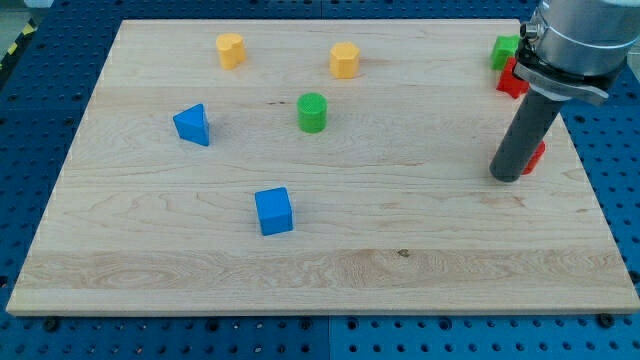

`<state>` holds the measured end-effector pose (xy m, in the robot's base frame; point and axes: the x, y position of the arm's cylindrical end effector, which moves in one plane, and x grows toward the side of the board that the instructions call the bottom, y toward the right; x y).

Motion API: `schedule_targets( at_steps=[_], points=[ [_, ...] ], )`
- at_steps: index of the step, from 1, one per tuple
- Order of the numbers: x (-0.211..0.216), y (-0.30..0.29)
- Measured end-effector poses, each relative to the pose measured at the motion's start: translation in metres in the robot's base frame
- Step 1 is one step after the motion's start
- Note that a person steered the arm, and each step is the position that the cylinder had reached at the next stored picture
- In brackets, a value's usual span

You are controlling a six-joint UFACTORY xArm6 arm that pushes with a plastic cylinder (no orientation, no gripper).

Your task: Place red circle in the center right corner

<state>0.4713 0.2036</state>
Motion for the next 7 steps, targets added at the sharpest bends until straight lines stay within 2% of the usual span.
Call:
schedule_targets(
  at_steps=[4,7],
  points=[
    [0.009,0.009],
    [0.003,0.045]
  ],
)
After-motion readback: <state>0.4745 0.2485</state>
